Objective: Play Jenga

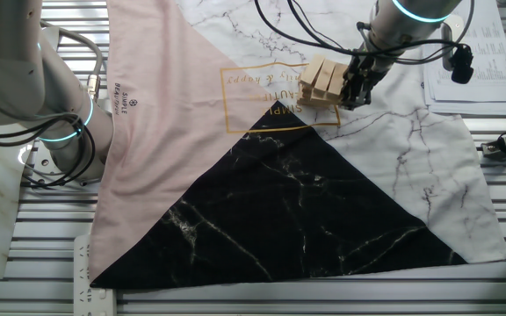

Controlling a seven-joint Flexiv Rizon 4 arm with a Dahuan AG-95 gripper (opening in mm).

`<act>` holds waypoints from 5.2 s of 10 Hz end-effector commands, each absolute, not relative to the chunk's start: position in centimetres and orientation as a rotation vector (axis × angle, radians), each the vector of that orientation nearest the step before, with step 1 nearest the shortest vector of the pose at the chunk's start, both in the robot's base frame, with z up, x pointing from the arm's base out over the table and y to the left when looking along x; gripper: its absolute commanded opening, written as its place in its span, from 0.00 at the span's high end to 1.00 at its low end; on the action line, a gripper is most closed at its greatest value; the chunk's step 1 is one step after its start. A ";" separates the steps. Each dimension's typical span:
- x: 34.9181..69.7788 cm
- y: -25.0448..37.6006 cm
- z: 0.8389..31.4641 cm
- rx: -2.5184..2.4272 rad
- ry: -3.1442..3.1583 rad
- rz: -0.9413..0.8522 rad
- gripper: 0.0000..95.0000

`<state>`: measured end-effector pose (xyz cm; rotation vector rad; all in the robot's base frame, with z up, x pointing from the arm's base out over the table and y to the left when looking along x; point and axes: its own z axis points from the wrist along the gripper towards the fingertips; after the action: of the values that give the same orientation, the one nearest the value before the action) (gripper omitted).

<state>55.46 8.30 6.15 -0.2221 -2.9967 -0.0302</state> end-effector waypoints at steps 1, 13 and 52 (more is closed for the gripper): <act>55.5 8.3 6.2 -0.225 -2.996 -0.038 1.00; 55.3 8.2 6.3 -0.249 -2.989 -0.043 1.00; 55.3 8.1 6.1 -0.299 -2.989 -0.048 1.00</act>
<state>55.29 8.08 6.12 -0.3001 -2.9897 -0.0470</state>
